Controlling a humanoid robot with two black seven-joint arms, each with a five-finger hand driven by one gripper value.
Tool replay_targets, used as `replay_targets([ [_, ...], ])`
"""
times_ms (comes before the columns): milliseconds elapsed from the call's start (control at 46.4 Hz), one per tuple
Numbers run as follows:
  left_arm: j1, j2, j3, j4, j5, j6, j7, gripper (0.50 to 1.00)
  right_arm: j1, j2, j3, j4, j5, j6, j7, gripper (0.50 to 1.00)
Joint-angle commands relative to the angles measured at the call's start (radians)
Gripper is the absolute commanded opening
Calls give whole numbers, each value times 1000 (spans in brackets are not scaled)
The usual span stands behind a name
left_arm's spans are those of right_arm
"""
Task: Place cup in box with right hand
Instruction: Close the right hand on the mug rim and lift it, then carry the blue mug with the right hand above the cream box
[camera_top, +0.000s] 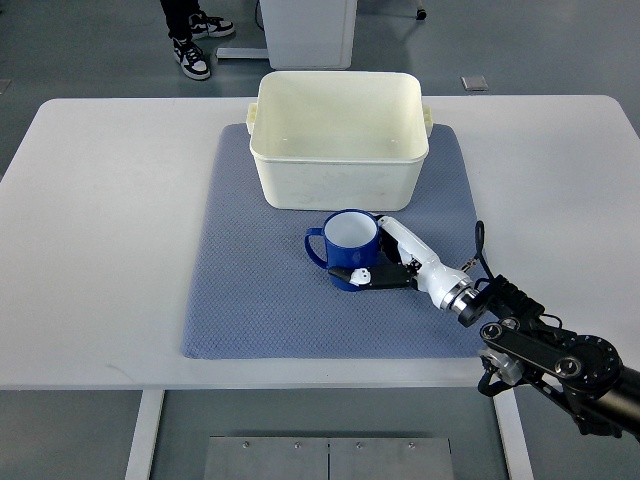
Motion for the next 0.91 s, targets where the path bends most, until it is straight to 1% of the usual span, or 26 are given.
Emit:
replay_targets([
  [0,0,0,0,0,0,0,0,1000,6,-9,0,10,2,1,2,500],
  [108,0,0,0,0,0,0,0,1000,15,-38,0,41,3,3,13,500],
  [302,0,0,0,0,0,0,0,1000,18,-117,2,137,3,1,18,500],
  [539,0,0,0,0,0,0,0,1000,19,-249,3,309,3,1,28,500],
  [668,0,0,0,0,0,0,0,1000,38,-309,11,381,3,1,28,500],
  [755,0,0,0,0,0,0,0,1000,59,-341,25,409,14,3,24,500],
  [884,0,0,0,0,0,0,0,1000,110,-367,63,417,43,6,-2,500],
])
